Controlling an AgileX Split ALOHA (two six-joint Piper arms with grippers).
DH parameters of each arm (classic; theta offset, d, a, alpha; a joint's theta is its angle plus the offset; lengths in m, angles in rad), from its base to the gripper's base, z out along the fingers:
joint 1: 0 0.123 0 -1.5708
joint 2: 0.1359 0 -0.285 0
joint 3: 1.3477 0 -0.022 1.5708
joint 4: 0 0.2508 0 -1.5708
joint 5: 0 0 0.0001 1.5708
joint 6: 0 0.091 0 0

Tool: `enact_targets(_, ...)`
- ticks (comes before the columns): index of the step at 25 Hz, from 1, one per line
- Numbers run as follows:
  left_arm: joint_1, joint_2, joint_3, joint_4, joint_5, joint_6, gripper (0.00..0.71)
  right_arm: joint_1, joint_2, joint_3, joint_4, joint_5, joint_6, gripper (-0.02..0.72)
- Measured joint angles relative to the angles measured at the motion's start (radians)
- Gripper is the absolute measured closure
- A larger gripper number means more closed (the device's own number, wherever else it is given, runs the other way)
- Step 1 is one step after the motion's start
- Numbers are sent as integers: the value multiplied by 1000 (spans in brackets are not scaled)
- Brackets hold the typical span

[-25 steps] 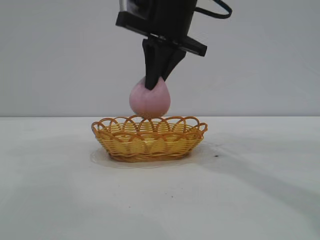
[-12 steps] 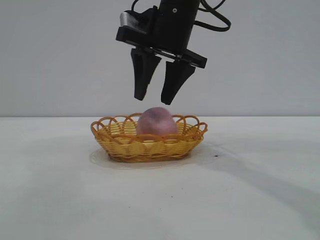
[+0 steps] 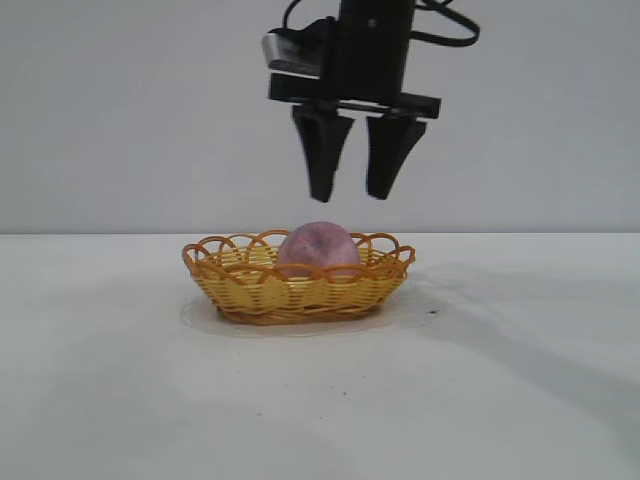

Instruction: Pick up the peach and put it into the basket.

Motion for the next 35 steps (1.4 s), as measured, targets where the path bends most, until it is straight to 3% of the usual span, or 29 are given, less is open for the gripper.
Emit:
enact_targets(13,0,0,0,0,0,0,232,-354,-89,0,-60,0,86,286)
enact_targets(21,0,0,0,0,0,0,232,-541,-232,0,-31,8,91,286)
enact_targets(28,0,0,0,0,0,0,232,-578,-468,93,-9,11,76,286)
enact_targets(35,0,0,0,0,0,0,232,-578,-781,448,-12,20,73,286)
